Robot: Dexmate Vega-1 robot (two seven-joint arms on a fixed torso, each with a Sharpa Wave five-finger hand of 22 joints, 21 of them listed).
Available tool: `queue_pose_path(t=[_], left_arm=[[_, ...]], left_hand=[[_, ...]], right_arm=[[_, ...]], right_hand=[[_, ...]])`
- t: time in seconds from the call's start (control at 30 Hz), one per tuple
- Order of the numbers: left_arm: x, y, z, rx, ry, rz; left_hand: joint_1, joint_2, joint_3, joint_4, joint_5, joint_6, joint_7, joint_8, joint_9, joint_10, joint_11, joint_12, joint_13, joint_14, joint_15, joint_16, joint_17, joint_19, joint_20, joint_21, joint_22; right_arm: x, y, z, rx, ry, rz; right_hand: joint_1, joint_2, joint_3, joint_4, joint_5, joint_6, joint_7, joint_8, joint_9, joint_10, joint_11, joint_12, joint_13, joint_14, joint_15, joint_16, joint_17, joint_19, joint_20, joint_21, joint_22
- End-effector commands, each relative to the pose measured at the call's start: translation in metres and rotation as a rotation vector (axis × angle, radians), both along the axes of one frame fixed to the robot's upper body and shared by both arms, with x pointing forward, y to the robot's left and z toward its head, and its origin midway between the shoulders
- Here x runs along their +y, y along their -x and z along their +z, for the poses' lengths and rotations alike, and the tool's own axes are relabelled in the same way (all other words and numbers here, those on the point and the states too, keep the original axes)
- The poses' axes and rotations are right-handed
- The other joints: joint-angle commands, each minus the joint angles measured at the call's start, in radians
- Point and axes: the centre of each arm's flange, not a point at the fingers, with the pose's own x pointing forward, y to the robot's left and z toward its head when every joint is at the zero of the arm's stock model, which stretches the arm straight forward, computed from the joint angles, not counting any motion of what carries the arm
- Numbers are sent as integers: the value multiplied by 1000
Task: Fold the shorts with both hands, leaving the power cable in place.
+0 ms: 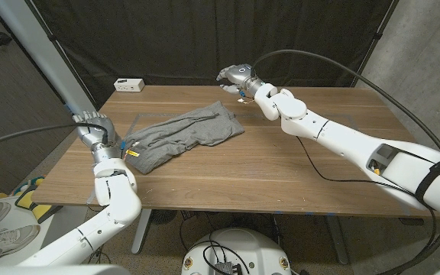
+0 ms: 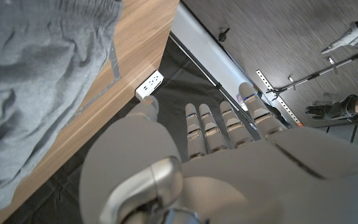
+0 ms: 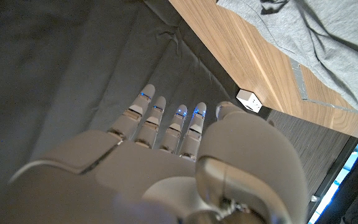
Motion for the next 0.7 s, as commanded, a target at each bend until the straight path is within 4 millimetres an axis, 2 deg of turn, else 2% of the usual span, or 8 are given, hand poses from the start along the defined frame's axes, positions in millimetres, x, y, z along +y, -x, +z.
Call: queue_pose_path(t=[0.03,0.2,0.27,0.3,0.4,0.5,0.63,0.7], left_arm=[[-2,28,-3,-92,201,-206],[-5,33,-4,-80,278,-290],[-6,34,-4,-70,318,-323],[-6,34,-4,-67,335,-338],[-7,35,-5,-52,384,-378],[-8,34,-6,-39,415,-402],[-11,34,-8,-21,449,-424],[-12,33,-9,-6,467,-435]], left_hand=[[-63,-21,-34,21,-5,-31,-3,-2,-3,-17,19,-6,4,-29,25,-12,2,-41,19,-17,-4],[-143,-41,-72,41,-3,-123,-19,-10,-9,-75,32,-21,2,-96,62,-19,2,-97,35,-47,-12],[-178,-45,-87,50,0,-157,-20,-8,-12,-108,34,-27,1,-127,73,-21,2,-123,39,-62,-15],[-198,-47,-95,55,1,-176,-13,-8,-13,-125,34,-28,0,-136,76,-19,2,-140,42,-72,-16],[-254,-59,-123,68,5,-218,9,-7,-15,-149,38,-27,-3,-179,85,-20,1,-172,54,-91,-18],[-298,-77,-150,72,12,-249,29,-6,-17,-169,50,-26,-5,-204,93,-20,1,-201,62,-109,-19],[-329,-103,-175,69,20,-281,57,-8,-18,-186,59,-26,-6,-223,97,-19,0,-224,68,-125,-21],[-342,-117,-188,67,24,-292,62,-7,-18,-191,64,-25,-7,-230,104,-18,-1,-238,71,-134,-21]], right_arm=[[-18,17,-22,34,-74,72],[-22,19,-28,86,-115,139],[-24,19,-31,116,-131,167],[-24,19,-32,133,-139,182],[-25,18,-40,145,-147,192],[-27,17,-44,189,-155,222],[-29,17,-51,234,-152,238],[-30,18,-54,248,-155,262]], right_hand=[[-80,4,-21,-1,-9,-31,1,-13,3,-14,17,-11,2,-7,-86,-8,-2,-7,10,-5,3],[-162,16,-28,-2,-15,-90,-11,-28,3,-41,17,-18,2,-34,-81,-23,-4,-21,-1,-12,2],[-203,21,-24,-3,-15,-139,-13,-34,3,-58,18,-22,1,-53,-81,-33,-8,-31,-13,-16,2],[-218,22,-22,-3,-15,-154,-9,-35,3,-65,14,-22,0,-57,-83,-35,-10,-34,-18,-18,1],[-266,21,-21,1,-17,-186,-10,-33,3,-86,24,-25,-1,-82,-79,-47,-14,-51,-35,-24,1],[-311,19,-25,3,-18,-213,-2,-32,2,-99,11,-25,-3,-105,-83,-56,-20,-70,-42,-30,0],[-365,17,-30,4,-17,-246,10,-32,1,-111,4,-24,-4,-128,-84,-63,-27,-99,-42,-39,-2],[-394,14,-35,4,-17,-262,17,-32,1,-120,12,-25,-5,-141,-79,-66,-31,-114,-40,-41,-2]])
